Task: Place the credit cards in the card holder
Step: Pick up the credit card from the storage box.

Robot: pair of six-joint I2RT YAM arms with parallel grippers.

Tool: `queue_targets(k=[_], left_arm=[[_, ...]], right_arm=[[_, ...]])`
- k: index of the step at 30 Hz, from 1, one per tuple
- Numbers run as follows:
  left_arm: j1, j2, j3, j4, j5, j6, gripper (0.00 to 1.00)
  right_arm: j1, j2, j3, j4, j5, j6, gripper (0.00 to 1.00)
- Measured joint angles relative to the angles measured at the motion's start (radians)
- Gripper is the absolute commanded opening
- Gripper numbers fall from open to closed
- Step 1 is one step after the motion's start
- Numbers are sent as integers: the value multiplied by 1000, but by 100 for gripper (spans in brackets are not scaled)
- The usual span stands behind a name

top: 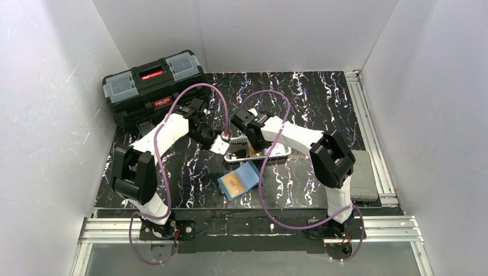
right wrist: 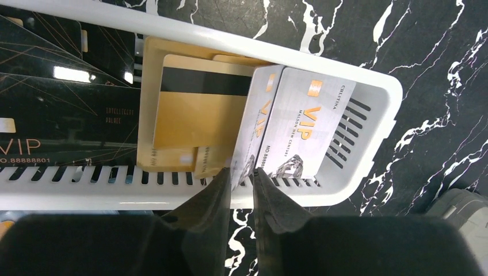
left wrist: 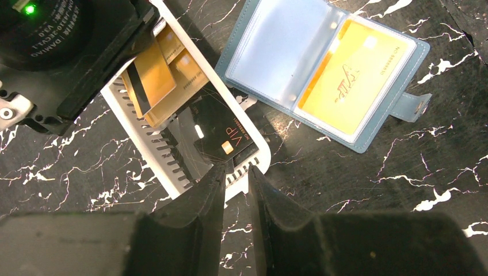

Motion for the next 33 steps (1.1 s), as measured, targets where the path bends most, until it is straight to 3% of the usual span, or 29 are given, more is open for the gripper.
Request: queue_targets(k=[10, 11, 13, 15, 33], left_arm=[[0, 0, 0, -3, 0, 0, 20], [0, 0, 0, -4, 0, 0, 20], [0, 0, 0, -4, 0, 0, 20], [0, 0, 0, -4, 0, 2, 20], [0, 0, 0, -3, 0, 7, 20]], right_arm=[[-6, -8, -16, 12, 6, 1, 22], [-6, -8, -18, 13, 6, 1, 29], [-7, -8, -19, 14, 5, 5, 53], [-8, -8, -19, 15, -5, 6, 56], [-6, 35, -18, 22, -85, 0, 51]])
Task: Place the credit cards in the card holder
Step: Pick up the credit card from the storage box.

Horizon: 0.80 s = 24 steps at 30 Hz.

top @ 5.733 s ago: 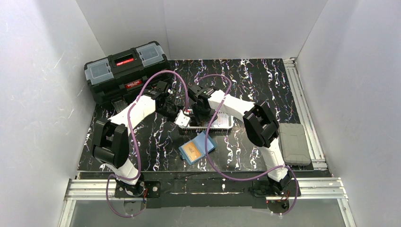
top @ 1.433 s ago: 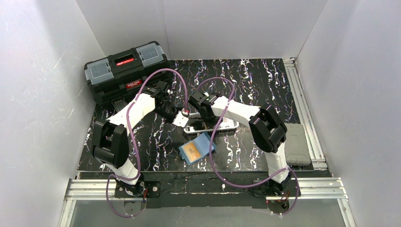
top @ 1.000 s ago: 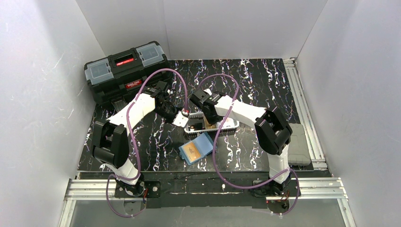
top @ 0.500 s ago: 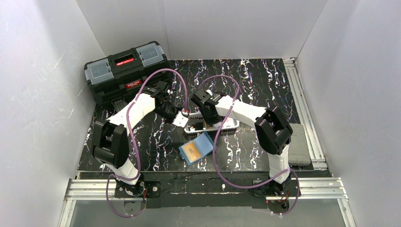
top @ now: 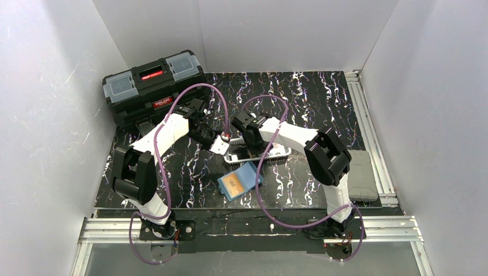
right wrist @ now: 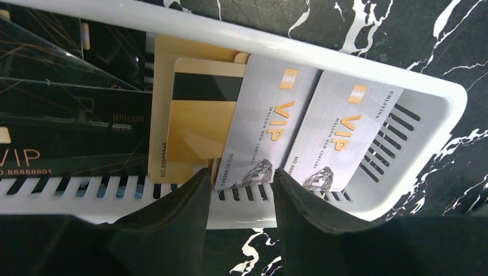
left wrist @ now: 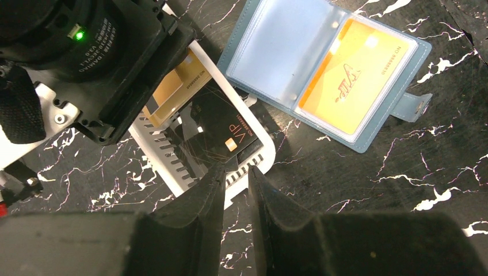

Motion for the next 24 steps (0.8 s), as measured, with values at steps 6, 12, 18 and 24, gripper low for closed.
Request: queue_targets(k=[6, 12, 18, 24], left_arm=[[0, 0, 0, 0, 0, 0, 20], [0, 0, 0, 0, 0, 0, 20], [0, 0, 0, -1, 0, 0, 20], [0, 0, 0, -11, 0, 0, 21]], right_arm=[[0, 13, 8, -5, 0, 0, 36], [4, 13, 8, -4, 23, 1, 28], [5, -4, 3, -5, 60, 2, 25], [-5, -39, 3, -5, 97, 2, 23]])
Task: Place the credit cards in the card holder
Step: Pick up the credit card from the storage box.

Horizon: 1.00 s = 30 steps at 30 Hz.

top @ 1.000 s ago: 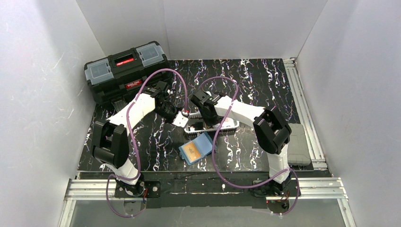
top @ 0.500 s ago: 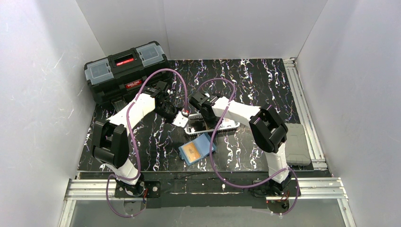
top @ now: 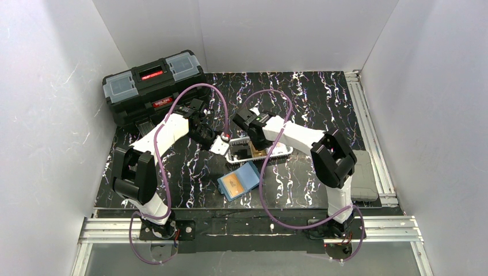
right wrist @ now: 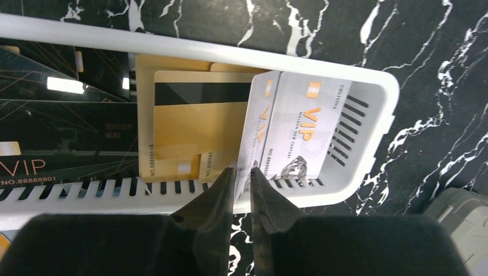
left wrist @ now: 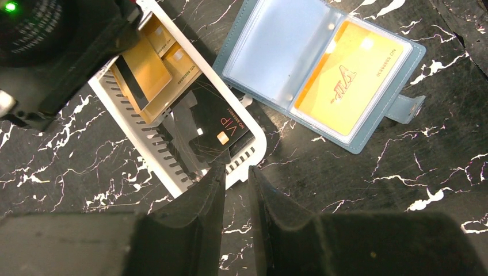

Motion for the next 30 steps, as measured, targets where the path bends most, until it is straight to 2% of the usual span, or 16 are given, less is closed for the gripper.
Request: queue_targets(k=[10, 15, 24, 30], left_arm=[[0, 0, 0, -9, 2, 1, 21], [0, 0, 0, -12, 5, 1, 21], [0, 0, 0, -22, 7, 9, 22], [0, 0, 24, -50, 8, 30, 25]], right_arm=[[-21, -19, -31, 0, 26, 4, 17], [-29, -19, -35, 0, 25, 6, 1], [-55, -38, -46, 5, 19, 15, 1], [-110, -161, -117, 44, -35, 11, 1]])
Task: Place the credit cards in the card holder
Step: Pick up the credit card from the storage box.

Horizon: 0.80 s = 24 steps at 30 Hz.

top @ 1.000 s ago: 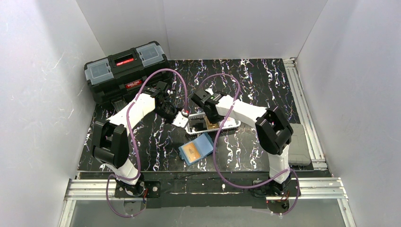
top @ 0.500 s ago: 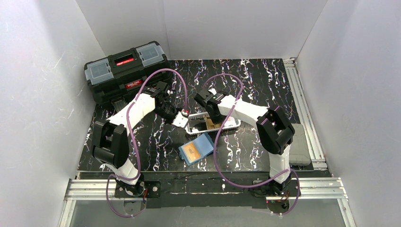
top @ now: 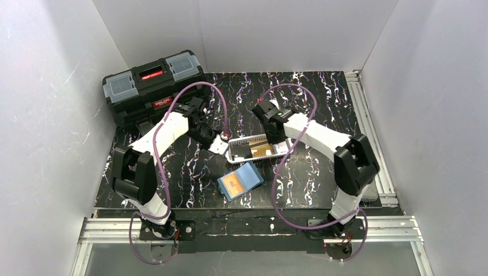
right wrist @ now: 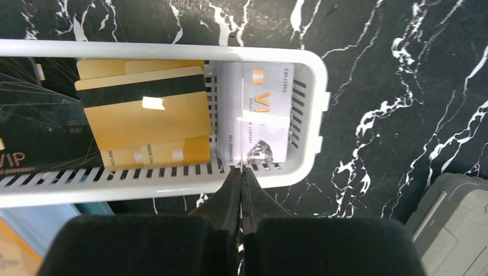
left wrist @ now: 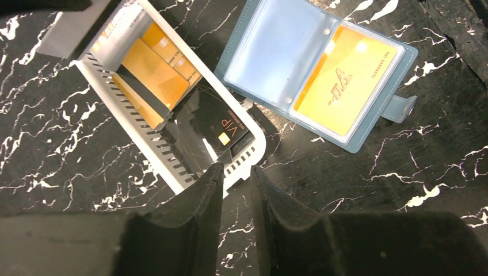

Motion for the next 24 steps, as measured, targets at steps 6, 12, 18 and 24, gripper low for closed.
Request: queue_targets(k=[6, 12, 18, 24], left_arm=[[0, 0, 55, -24, 15, 10, 59], [0, 2, 130, -66, 53, -26, 98], [8, 8, 214, -100, 103, -131, 98], [43, 8, 270, -46, 189, -407, 98]], right_arm=[[-52, -180, -112, 105, -103, -39, 1], [-68, -352, -236, 281, -357, -108, 1], [-76, -423, -286, 450, -652, -195, 1], [-65, -476, -389, 560, -818, -294, 1]])
